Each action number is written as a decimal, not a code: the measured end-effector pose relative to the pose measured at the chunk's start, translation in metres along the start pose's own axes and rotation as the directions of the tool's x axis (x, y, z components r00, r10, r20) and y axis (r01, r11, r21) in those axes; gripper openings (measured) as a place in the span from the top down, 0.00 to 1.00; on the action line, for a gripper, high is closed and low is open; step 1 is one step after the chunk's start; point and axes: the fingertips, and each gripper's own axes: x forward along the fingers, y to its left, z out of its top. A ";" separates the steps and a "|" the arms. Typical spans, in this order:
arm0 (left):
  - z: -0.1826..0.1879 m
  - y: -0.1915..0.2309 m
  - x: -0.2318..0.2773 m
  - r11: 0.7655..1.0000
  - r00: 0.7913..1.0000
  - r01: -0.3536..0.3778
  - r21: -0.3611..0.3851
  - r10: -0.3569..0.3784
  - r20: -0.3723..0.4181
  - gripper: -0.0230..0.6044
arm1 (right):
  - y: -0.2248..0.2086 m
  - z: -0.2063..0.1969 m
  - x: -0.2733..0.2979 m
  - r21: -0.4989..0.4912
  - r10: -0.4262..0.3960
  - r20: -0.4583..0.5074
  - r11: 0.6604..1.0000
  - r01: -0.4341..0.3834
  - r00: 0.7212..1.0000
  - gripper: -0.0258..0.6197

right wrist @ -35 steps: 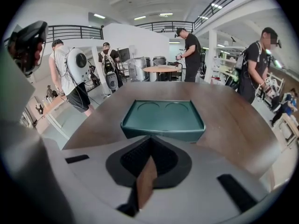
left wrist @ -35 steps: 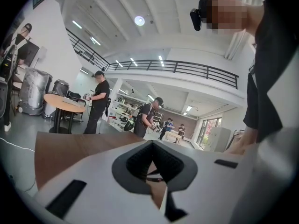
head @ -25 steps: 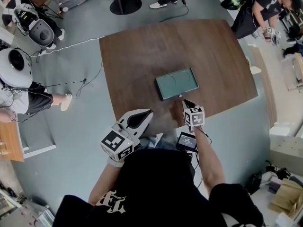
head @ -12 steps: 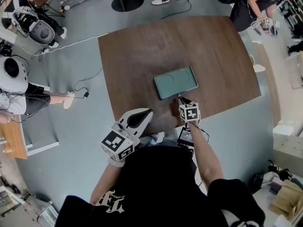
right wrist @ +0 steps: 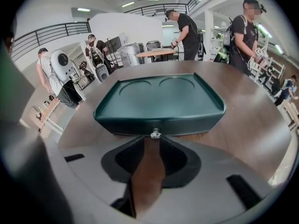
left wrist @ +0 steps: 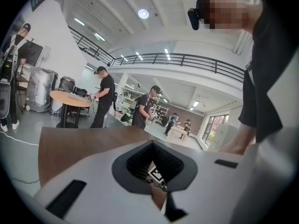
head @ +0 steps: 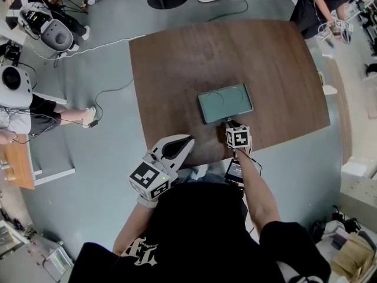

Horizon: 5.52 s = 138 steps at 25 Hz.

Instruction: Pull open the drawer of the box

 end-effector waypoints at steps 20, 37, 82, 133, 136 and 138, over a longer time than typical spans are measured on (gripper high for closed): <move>0.005 0.018 0.003 1.000 0.999 -0.029 -0.013 0.028 -0.021 0.95 | -0.008 0.006 0.022 0.007 -0.045 -0.045 0.999 0.045 0.998 0.88; 0.011 0.019 0.008 1.000 1.000 -0.005 0.004 0.005 -0.009 0.95 | -0.004 -0.006 0.021 -0.009 -0.040 -0.064 0.999 0.039 0.997 0.88; -0.009 -0.003 0.023 0.978 0.975 0.208 0.013 -0.206 -0.084 0.95 | 0.001 -0.106 -0.027 0.102 -0.074 -0.145 0.991 0.089 0.987 0.88; -0.024 -0.046 0.005 0.972 0.973 0.230 0.055 -0.228 -0.041 0.95 | 0.037 0.056 -0.282 -0.139 -0.105 0.509 0.969 0.203 0.854 0.98; -0.028 -0.068 0.015 0.969 0.971 0.237 0.066 -0.234 -0.054 0.95 | 0.040 0.046 -0.293 -0.191 -0.073 0.517 0.962 0.198 0.853 0.98; -0.031 -0.087 0.023 0.966 0.969 0.246 0.075 -0.242 -0.060 0.95 | 0.039 0.037 -0.300 -0.223 -0.049 0.514 0.957 0.188 0.857 0.98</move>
